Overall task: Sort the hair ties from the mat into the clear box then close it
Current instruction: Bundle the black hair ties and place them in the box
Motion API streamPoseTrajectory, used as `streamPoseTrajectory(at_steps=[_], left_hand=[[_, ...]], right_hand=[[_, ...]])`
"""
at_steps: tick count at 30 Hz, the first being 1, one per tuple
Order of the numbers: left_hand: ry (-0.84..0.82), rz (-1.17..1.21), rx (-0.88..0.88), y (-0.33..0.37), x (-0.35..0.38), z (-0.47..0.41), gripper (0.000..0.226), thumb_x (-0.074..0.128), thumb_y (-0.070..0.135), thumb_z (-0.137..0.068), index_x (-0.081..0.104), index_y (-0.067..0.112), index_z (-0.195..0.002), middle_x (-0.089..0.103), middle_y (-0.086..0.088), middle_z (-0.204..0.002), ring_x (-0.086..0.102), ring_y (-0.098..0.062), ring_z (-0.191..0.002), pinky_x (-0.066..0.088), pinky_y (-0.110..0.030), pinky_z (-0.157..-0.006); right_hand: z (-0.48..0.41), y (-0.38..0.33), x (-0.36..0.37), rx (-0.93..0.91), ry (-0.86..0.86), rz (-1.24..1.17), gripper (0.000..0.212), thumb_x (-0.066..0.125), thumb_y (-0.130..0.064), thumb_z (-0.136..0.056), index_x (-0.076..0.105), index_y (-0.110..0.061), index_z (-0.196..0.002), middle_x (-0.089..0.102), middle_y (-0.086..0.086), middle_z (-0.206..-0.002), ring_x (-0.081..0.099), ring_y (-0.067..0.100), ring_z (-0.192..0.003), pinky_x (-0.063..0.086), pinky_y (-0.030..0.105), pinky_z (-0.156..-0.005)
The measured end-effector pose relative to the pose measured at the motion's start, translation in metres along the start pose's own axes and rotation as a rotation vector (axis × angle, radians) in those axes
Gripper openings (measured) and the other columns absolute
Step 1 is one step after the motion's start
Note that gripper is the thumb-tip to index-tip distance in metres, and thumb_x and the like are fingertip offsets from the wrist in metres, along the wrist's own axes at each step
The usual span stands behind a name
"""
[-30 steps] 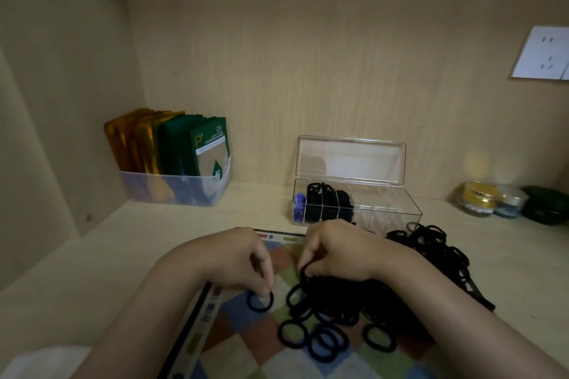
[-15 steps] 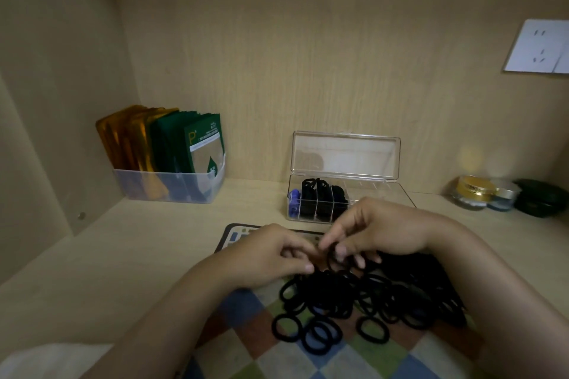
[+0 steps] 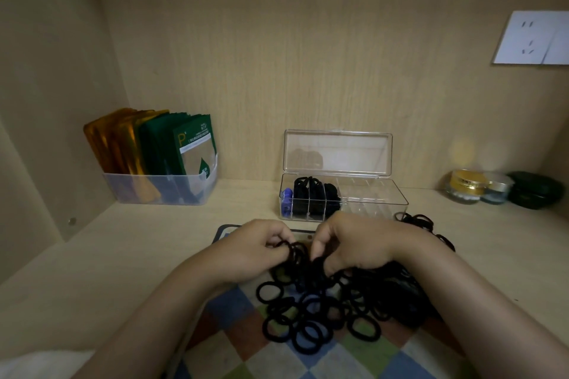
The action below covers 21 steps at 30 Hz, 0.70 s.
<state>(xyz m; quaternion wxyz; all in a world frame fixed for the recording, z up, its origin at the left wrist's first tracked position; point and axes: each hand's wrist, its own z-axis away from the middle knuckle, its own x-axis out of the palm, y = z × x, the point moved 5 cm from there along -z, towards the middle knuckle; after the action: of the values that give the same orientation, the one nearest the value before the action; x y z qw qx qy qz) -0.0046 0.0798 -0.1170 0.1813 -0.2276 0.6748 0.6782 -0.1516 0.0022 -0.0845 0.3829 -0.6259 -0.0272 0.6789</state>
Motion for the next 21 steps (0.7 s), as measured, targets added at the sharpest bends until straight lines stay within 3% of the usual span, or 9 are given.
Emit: streamPoseTrajectory(at_steps=[3, 6, 9, 13, 17, 21], left_hand=[[0.104, 0.116, -0.020, 0.000, -0.006, -0.003, 0.011, 0.064, 0.009, -0.092, 0.071, 0.018, -0.090, 0.077, -0.003, -0.083, 0.070, -0.010, -0.077, 0.056, -0.030, -0.079], [0.144, 0.208, -0.069, -0.002, -0.007, -0.007, 0.008, 0.069, 0.013, -0.090, 0.073, 0.018, -0.094, 0.078, -0.006, -0.086, 0.074, -0.015, -0.081, 0.059, -0.027, -0.077], [0.163, 0.326, -0.120, -0.005, -0.004, -0.009, 0.014, 0.065, 0.010, -0.090, 0.075, 0.018, -0.097, 0.078, -0.005, -0.087, 0.073, -0.017, -0.078, 0.058, -0.026, -0.074], [0.208, 0.328, -0.124, -0.002, -0.001, -0.008, 0.015, 0.063, 0.014, -0.093, 0.075, 0.021, -0.098, 0.077, -0.002, -0.084, 0.064, -0.007, -0.064, 0.051, -0.020, -0.060], [0.295, 0.320, -0.120, -0.003, -0.004, -0.011, 0.009, 0.074, 0.019, -0.087, 0.073, 0.020, -0.096, 0.077, -0.010, -0.082, 0.069, -0.016, -0.067, 0.057, -0.031, -0.069], [0.231, 0.524, -0.134, 0.002, 0.002, -0.012, 0.013, 0.073, 0.019, -0.089, 0.078, 0.016, -0.101, 0.078, -0.009, -0.092, 0.076, -0.021, -0.084, 0.061, -0.032, -0.079]], right_hand=[[0.003, 0.006, -0.011, 0.030, 0.083, -0.186, 0.015, 0.073, -0.006, -0.084, 0.077, -0.020, -0.088, 0.076, -0.002, -0.078, 0.070, 0.008, -0.062, 0.056, 0.022, -0.061], [0.005, 0.009, -0.018, 0.030, 0.133, -0.345, 0.010, 0.069, -0.004, -0.089, 0.076, -0.011, -0.089, 0.076, 0.005, -0.076, 0.070, 0.017, -0.064, 0.056, 0.024, -0.056], [0.004, 0.012, -0.023, 0.031, 0.196, -0.346, 0.019, 0.062, -0.004, -0.091, 0.074, -0.018, -0.086, 0.074, -0.004, -0.069, 0.067, 0.010, -0.060, 0.048, 0.021, -0.052], [0.003, 0.010, -0.021, 0.011, 0.213, -0.452, 0.010, 0.064, -0.008, -0.093, 0.073, -0.010, -0.091, 0.068, 0.001, -0.057, 0.054, 0.004, -0.041, 0.040, 0.019, -0.046], [-0.007, 0.002, -0.011, -0.052, 0.202, -0.689, 0.011, 0.066, -0.008, -0.092, 0.076, -0.008, -0.094, 0.066, 0.013, -0.059, 0.049, 0.014, -0.040, 0.039, 0.020, -0.041], [-0.020, 0.000, -0.003, -0.022, 0.303, -0.682, 0.014, 0.065, -0.004, -0.091, 0.079, -0.009, -0.094, 0.068, 0.014, -0.062, 0.052, 0.020, -0.045, 0.044, 0.023, -0.042]])
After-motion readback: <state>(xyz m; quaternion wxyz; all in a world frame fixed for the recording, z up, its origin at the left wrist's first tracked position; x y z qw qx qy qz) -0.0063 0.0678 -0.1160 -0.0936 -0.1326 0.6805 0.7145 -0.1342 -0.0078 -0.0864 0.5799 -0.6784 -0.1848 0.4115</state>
